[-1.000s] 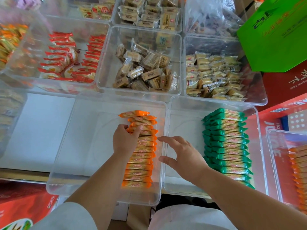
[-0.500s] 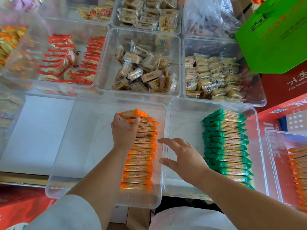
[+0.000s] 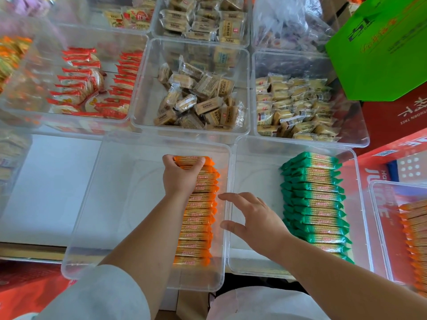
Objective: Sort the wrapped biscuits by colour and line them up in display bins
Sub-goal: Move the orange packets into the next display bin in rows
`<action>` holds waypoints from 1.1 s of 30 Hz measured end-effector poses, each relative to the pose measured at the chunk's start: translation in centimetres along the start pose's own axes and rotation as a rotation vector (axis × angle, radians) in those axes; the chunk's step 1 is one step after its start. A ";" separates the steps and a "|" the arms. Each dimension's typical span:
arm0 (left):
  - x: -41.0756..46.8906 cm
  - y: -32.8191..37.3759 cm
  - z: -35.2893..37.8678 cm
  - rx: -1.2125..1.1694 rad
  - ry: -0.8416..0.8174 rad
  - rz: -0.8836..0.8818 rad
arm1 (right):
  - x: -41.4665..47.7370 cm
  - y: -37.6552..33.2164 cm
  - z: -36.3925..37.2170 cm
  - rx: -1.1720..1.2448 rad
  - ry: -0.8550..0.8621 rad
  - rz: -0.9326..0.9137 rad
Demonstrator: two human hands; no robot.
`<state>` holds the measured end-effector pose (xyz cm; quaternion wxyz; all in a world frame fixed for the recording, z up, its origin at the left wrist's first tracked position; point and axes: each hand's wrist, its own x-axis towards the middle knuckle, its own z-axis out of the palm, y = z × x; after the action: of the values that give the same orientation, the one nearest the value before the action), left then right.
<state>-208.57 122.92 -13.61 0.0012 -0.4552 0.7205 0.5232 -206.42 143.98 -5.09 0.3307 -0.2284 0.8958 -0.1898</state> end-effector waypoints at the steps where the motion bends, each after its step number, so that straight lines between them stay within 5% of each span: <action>1: 0.0 -0.2 0.1 0.021 -0.014 0.010 | 0.0 0.0 0.0 0.004 -0.005 0.002; 17: 1.0 -0.1 1.4 0.206 0.049 0.006 | 0.1 -0.2 -0.2 -0.003 -0.023 0.011; 25: -0.9 -2.6 0.9 0.608 0.166 0.212 | 0.0 -0.1 -0.2 0.001 -0.025 0.005; 33: -0.6 -3.6 1.2 0.676 0.098 0.269 | 0.1 0.1 0.0 0.018 -0.020 -0.008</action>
<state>-206.45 124.08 -16.61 0.0484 -0.3549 0.9052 0.2286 -206.54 143.99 -5.14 0.3411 -0.2308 0.8898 -0.1967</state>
